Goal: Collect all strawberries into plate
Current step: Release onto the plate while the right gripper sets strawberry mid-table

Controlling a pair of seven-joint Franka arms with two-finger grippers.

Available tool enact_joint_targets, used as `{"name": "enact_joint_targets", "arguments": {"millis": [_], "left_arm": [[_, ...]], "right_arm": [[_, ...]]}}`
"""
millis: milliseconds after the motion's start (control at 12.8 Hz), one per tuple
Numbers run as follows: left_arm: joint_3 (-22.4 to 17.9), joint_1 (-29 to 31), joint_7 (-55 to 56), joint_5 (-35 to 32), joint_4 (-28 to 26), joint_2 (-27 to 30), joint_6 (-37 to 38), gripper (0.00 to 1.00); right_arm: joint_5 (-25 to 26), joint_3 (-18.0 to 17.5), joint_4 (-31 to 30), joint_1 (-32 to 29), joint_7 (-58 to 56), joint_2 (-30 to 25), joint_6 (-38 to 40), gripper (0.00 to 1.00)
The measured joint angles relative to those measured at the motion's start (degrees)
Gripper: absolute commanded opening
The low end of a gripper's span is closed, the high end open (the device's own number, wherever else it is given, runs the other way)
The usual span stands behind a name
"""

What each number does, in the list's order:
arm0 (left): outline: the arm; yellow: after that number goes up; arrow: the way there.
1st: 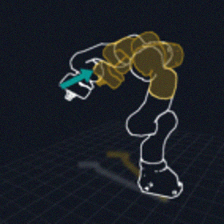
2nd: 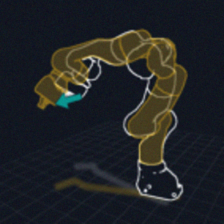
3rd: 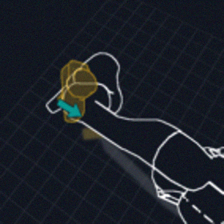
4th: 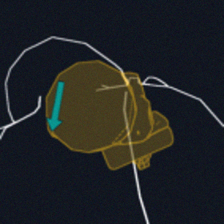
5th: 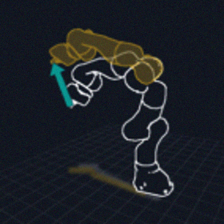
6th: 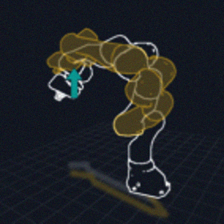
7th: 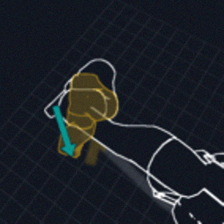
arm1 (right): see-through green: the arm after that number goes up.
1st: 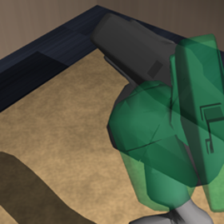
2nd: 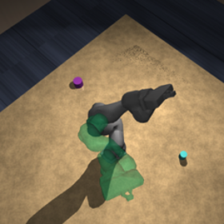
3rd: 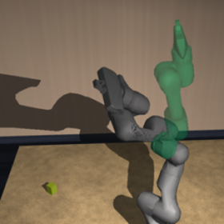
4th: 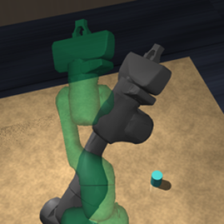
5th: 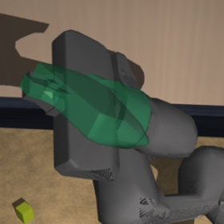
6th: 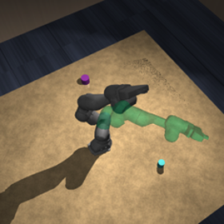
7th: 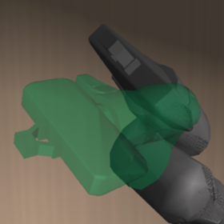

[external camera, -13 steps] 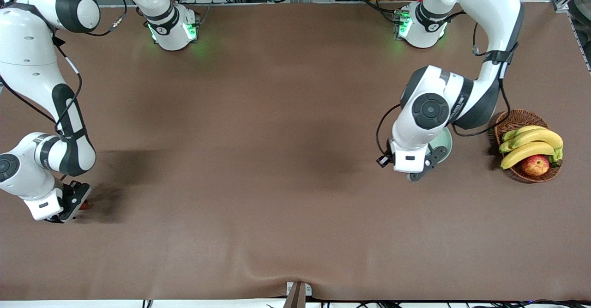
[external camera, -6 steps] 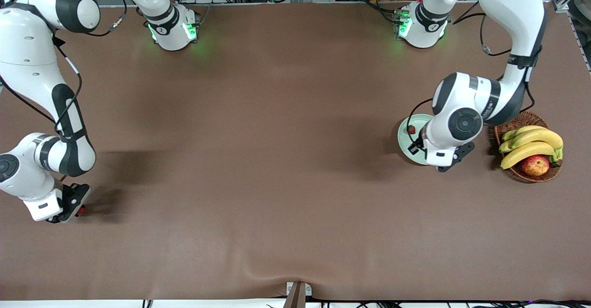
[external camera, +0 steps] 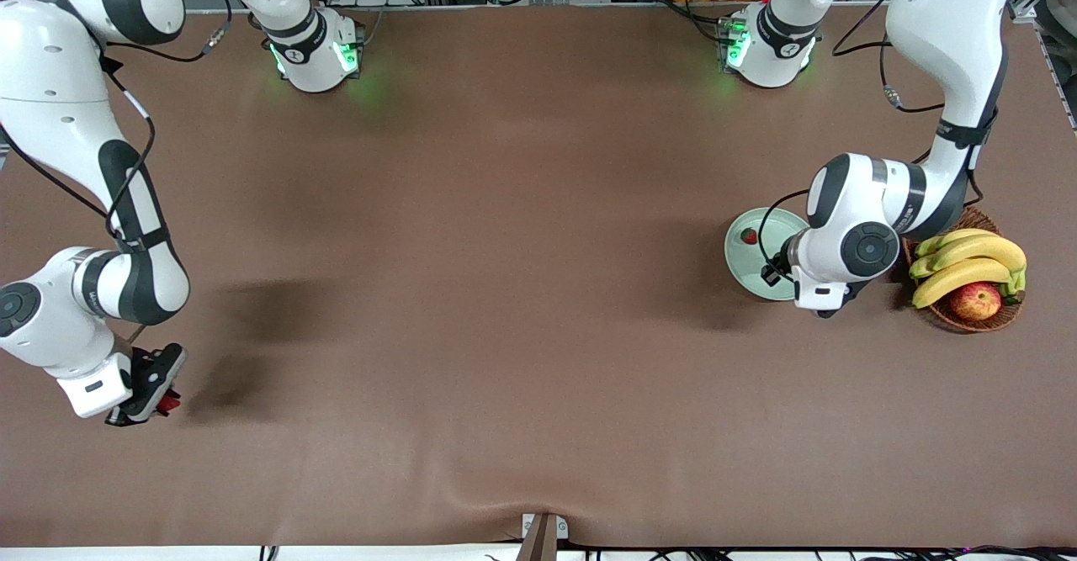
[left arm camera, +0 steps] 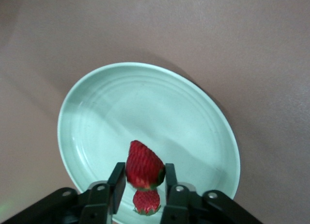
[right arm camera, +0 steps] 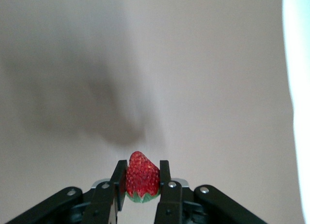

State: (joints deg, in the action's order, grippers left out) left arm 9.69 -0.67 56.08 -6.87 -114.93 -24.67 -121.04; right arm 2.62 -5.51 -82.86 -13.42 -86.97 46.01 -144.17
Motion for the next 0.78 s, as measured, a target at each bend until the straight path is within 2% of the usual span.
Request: {"name": "enact_joint_targets", "arguments": {"millis": [234,390,781], "left_arm": [[0.1,0.0,0.1,0.0,1.1,0.2,-0.6,1.00],[0.2,0.0,0.2,0.0,3.8,1.6,0.6,1.00],[1.3,-0.8,0.2,0.0,17.0,4.9,14.4,1.00]], "right_arm": [[-0.4,-8.1,0.0,0.2,-0.1,-1.1,1.8,0.00],[-0.6,-12.7,-0.4,1.5,1.5,-1.1,2.1,0.00],[-0.8,-14.2,-0.9,13.7,12.8,-1.0,2.1,0.00]]}}
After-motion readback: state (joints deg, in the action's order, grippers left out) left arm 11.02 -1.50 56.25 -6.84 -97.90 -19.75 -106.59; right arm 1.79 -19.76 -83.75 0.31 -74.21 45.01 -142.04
